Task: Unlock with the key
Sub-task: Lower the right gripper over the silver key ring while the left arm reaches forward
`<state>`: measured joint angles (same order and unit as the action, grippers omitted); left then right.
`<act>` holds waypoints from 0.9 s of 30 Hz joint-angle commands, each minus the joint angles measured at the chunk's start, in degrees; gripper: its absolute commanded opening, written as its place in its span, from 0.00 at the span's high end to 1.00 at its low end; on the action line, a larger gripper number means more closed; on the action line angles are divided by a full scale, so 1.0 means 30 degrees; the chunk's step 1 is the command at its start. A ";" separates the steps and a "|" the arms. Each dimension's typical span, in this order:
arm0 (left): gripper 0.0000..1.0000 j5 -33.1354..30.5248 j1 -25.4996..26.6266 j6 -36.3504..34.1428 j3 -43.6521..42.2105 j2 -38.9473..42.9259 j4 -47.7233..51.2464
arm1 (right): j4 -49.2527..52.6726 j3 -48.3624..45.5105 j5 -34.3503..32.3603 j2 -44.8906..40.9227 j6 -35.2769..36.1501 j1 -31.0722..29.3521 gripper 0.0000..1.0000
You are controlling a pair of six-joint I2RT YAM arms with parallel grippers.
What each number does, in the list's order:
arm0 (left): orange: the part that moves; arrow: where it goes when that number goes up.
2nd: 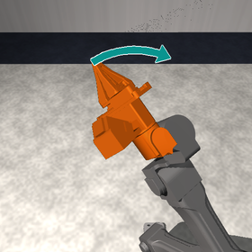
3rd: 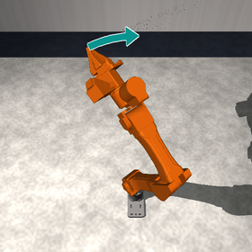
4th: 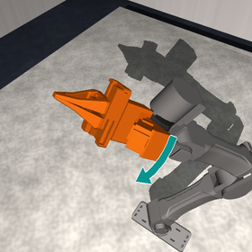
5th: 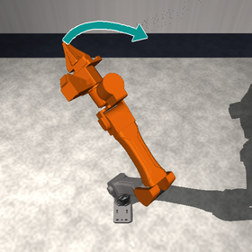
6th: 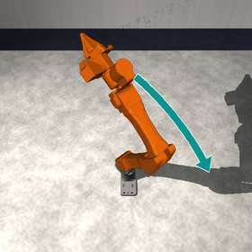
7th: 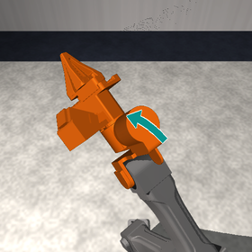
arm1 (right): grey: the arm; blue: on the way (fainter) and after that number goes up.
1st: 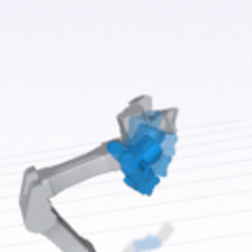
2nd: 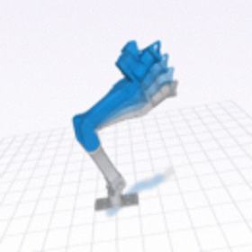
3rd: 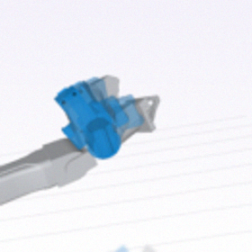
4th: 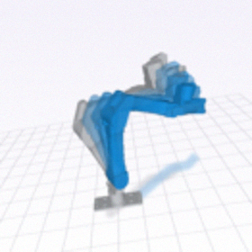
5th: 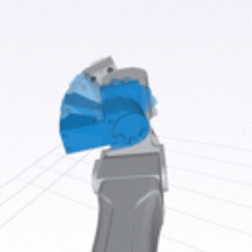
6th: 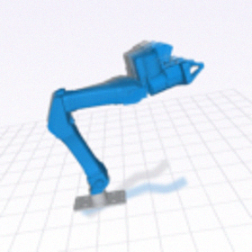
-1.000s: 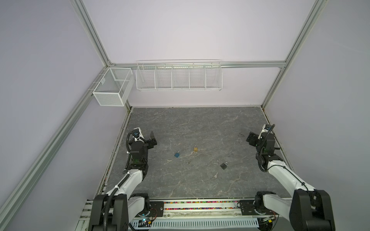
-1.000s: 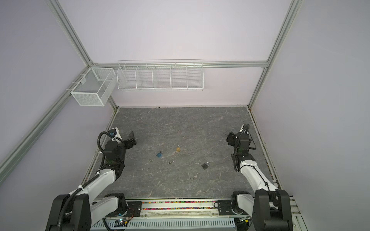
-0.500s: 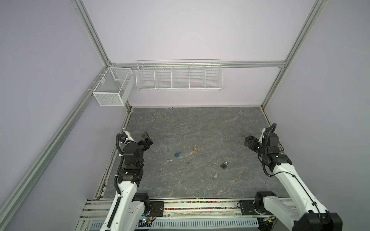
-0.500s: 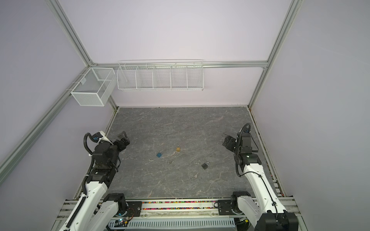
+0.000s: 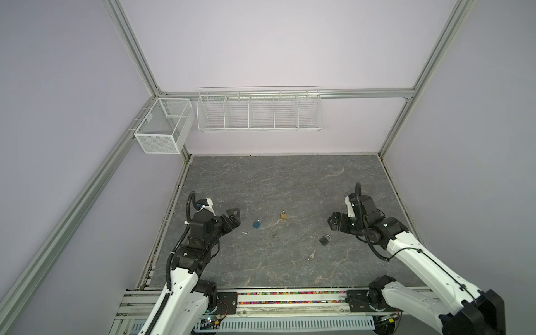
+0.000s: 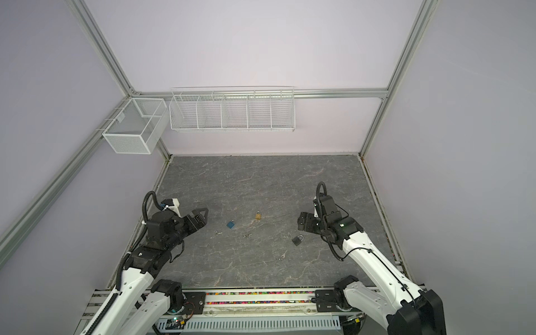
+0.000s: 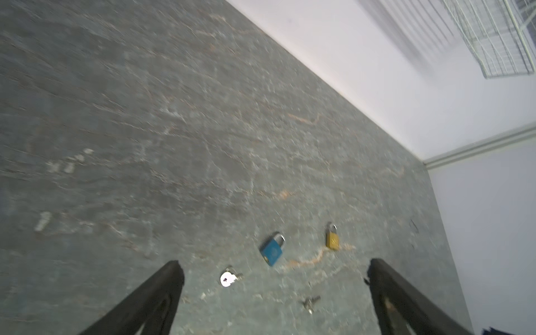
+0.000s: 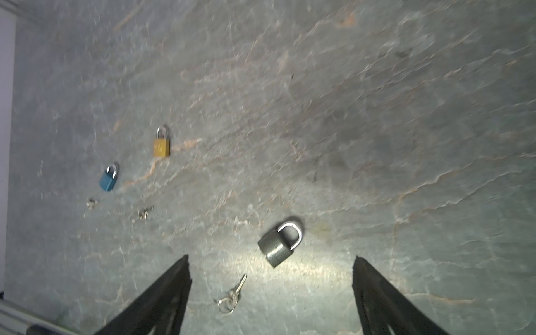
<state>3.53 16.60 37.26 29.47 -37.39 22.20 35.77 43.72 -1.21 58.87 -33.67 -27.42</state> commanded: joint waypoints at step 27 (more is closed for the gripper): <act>0.01 -0.3759 1.1042 0.5629 -0.0247 -0.2332 -0.0228 | 0.1072 0.1702 -0.5301 0.8313 -0.6887 -1.2875 0.34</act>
<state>-6.11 49.52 52.34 29.36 -45.89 21.34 39.62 47.31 -15.25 82.37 -50.74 -65.01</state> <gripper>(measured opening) 0.991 0.674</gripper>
